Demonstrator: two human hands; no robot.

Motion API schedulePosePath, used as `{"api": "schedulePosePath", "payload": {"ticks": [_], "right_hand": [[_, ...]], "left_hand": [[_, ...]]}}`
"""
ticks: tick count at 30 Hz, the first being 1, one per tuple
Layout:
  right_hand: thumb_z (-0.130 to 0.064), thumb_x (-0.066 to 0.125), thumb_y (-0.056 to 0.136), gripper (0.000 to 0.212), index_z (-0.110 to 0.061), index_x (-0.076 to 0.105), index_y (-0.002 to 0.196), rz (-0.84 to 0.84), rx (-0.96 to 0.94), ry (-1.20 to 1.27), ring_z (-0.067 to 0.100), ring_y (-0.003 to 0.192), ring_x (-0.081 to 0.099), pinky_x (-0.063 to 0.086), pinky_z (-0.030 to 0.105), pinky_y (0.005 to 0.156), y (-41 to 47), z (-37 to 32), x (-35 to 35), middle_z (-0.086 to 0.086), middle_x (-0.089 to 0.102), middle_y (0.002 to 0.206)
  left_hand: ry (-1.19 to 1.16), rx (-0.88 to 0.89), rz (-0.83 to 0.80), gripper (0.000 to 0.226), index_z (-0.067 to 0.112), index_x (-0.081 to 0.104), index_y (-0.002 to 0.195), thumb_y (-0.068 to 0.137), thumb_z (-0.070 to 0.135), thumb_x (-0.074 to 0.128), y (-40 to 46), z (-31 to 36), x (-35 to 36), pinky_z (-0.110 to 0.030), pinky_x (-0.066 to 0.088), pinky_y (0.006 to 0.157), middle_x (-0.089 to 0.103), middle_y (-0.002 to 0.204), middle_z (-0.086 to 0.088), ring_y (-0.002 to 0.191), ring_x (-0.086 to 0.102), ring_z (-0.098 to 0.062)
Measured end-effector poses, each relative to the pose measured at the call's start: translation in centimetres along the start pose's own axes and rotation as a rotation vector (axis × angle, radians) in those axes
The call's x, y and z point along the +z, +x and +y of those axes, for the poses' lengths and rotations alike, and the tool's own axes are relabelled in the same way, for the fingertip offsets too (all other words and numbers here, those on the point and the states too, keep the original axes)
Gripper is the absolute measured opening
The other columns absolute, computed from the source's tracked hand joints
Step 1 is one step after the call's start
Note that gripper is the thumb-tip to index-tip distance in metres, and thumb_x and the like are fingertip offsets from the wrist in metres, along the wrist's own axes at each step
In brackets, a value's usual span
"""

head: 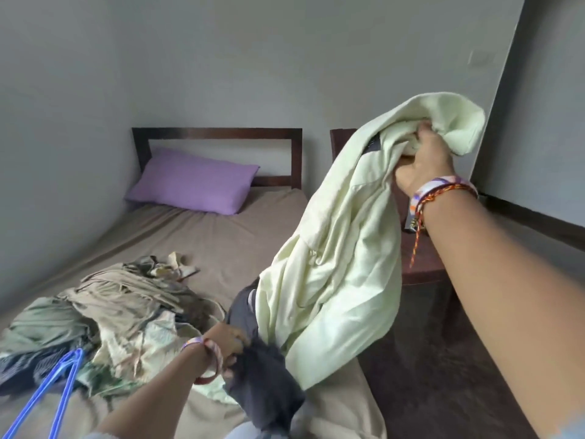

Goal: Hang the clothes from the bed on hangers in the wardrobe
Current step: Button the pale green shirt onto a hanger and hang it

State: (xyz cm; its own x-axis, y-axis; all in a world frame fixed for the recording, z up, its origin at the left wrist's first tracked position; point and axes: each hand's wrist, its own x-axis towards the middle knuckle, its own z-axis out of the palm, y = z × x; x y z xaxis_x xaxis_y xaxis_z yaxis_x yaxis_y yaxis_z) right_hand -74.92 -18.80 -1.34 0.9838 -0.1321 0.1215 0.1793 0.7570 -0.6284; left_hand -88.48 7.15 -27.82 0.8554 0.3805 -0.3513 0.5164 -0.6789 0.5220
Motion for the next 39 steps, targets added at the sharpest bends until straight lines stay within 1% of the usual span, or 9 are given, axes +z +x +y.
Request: {"api": "schedulePosePath", "payload": {"ticks": [5,9,11,14,17,21,28,35,39], "right_hand": [[-0.019,0.057,0.093,0.016,-0.012,0.05,0.08,0.046,-0.018,-0.014,0.006,0.035,0.052,0.044,0.018,0.041,0.2,-0.5,-0.1,-0.003,0.055,0.05],[-0.016,0.054,0.093,0.021,-0.014,0.05,0.072,-0.072,0.061,-0.18,0.005,0.035,0.052,0.041,0.016,0.038,-1.5,1.9,1.5,-0.002,0.056,0.052],[-0.015,0.056,0.088,0.021,-0.015,0.051,0.068,-0.148,0.13,-0.28,0.008,0.038,0.052,0.041,0.019,0.039,-1.8,3.5,2.9,-0.001,0.055,0.055],[-0.016,0.061,0.07,0.006,-0.011,0.062,0.074,-0.305,0.144,-0.476,0.022,0.06,0.063,0.055,0.032,0.056,-1.0,4.2,5.1,0.011,0.063,0.077],[-0.024,0.061,0.077,0.038,-0.004,0.064,0.109,-0.415,0.119,-0.858,0.036,0.104,0.063,0.049,0.049,0.095,-1.0,1.5,6.8,0.021,0.064,0.115],[-0.059,0.039,0.092,0.07,-0.009,0.04,0.141,-0.521,0.002,-1.462,0.028,0.136,0.035,0.032,0.039,0.11,-2.1,-3.0,4.3,0.009,0.038,0.148],[-0.059,0.08,0.059,0.067,-0.026,0.058,0.114,-0.477,0.292,-1.068,0.003,0.11,0.055,0.043,0.021,0.099,-7.1,7.3,-4.8,-0.012,0.059,0.12],[-0.017,0.054,0.092,0.034,-0.003,0.054,0.123,-0.116,-0.251,-1.064,0.027,0.115,0.056,0.043,0.031,0.091,-0.1,3.5,2.0,0.016,0.058,0.127],[-0.015,0.058,0.088,0.031,-0.004,0.058,0.117,-0.065,-0.68,-1.067,0.037,0.114,0.055,0.043,0.033,0.084,3.5,-9.0,9.1,0.022,0.061,0.12]], "left_hand": [[-0.187,-0.235,0.549,0.041,0.002,0.039,0.138,0.101,0.017,0.033,2.1,-3.1,-8.3,-0.024,0.028,0.111,0.042,0.143,-0.01,0.133,0.039,-0.023],[-0.811,-0.198,0.639,0.041,-0.002,0.048,0.13,0.094,0.017,0.052,-0.5,2.3,-13.6,-0.038,0.04,0.088,0.048,0.134,-0.02,0.125,0.044,-0.036],[-0.967,0.171,0.477,0.049,0.003,0.052,0.128,0.086,0.026,0.065,-2.9,8.0,-13.8,-0.034,0.039,0.076,0.055,0.124,-0.011,0.115,0.051,-0.029],[-0.573,0.534,0.336,0.079,0.015,0.053,0.119,0.057,0.056,0.079,-4.9,14.0,-11.5,-0.03,0.047,0.086,0.06,0.114,0.001,0.104,0.058,-0.017],[-0.118,0.49,0.407,0.06,0.011,0.06,0.11,0.066,0.048,0.078,-4.1,16.6,-10.4,-0.029,0.047,0.08,0.065,0.107,-0.005,0.101,0.06,-0.022],[-0.229,0.409,0.378,0.046,0.001,0.061,0.114,0.085,0.036,0.064,-5.0,20.7,-12.8,-0.025,0.041,0.07,0.065,0.106,-0.009,0.097,0.062,-0.023],[-0.487,0.541,0.469,0.014,0.007,0.064,0.081,0.087,0.019,0.059,-8.9,28.7,-20.5,-0.023,0.044,0.064,0.061,0.075,-0.006,0.072,0.058,-0.022],[-1.081,0.702,0.398,0.005,0.007,0.067,0.077,0.078,0.006,0.062,-12.9,31.5,-26.1,-0.026,0.052,0.043,0.063,0.065,-0.01,0.044,0.059,-0.018],[-1.17,0.898,0.658,0.048,0.004,0.055,0.113,0.067,0.013,0.064,-16.2,34.6,-31.9,-0.036,0.058,0.066,0.063,0.103,-0.013,0.082,0.065,-0.025]]}}
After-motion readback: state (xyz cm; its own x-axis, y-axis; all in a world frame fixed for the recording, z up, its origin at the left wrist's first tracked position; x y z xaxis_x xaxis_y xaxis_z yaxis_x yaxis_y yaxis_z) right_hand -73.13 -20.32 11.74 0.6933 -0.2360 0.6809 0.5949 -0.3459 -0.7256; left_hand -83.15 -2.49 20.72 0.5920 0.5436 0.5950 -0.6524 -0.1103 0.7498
